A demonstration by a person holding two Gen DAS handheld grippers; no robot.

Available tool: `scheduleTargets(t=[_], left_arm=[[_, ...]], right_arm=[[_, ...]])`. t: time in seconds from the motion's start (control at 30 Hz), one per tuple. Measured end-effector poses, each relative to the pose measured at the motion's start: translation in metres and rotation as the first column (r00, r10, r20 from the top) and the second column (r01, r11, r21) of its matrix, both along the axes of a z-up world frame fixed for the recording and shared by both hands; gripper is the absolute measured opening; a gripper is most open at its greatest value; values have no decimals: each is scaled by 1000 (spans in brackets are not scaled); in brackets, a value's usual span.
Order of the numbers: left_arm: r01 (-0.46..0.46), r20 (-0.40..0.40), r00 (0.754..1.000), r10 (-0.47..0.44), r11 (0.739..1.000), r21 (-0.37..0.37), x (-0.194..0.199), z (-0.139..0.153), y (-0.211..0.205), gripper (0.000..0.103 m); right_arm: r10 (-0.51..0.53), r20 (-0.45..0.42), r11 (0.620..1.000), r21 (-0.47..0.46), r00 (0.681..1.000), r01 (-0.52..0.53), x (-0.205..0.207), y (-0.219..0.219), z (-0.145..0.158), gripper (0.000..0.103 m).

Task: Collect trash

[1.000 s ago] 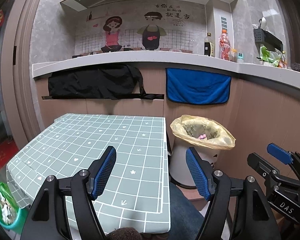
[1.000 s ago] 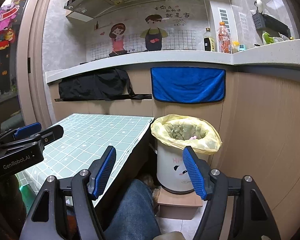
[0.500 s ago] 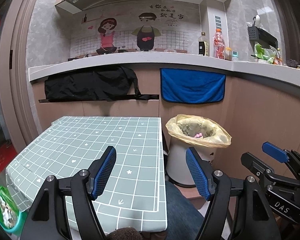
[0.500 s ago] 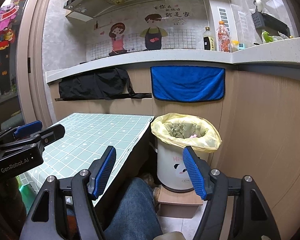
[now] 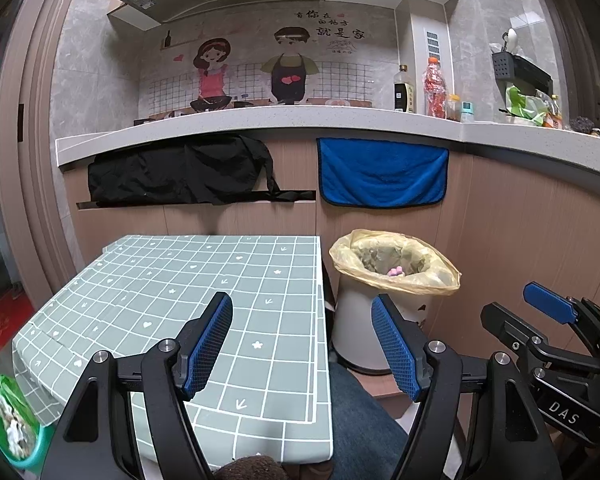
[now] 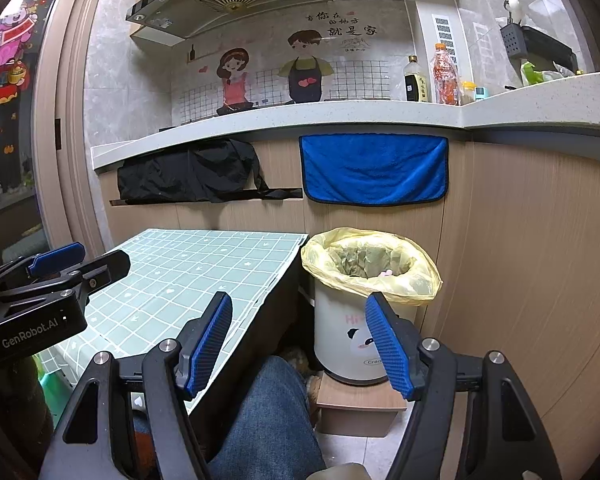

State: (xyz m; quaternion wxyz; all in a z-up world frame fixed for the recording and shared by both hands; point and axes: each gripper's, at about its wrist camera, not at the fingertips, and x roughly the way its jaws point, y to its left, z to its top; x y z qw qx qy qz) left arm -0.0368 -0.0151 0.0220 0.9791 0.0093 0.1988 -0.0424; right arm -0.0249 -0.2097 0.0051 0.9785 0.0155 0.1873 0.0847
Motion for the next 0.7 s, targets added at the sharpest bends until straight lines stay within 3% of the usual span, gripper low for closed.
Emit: scheduleTargets(t=[0.7], left_arm=[[25,-14,1000,-25,1000,5,4,-4,2,72]], right_arm=[[-13,-1,1000,1,1000,13,0,-2,-1,66]])
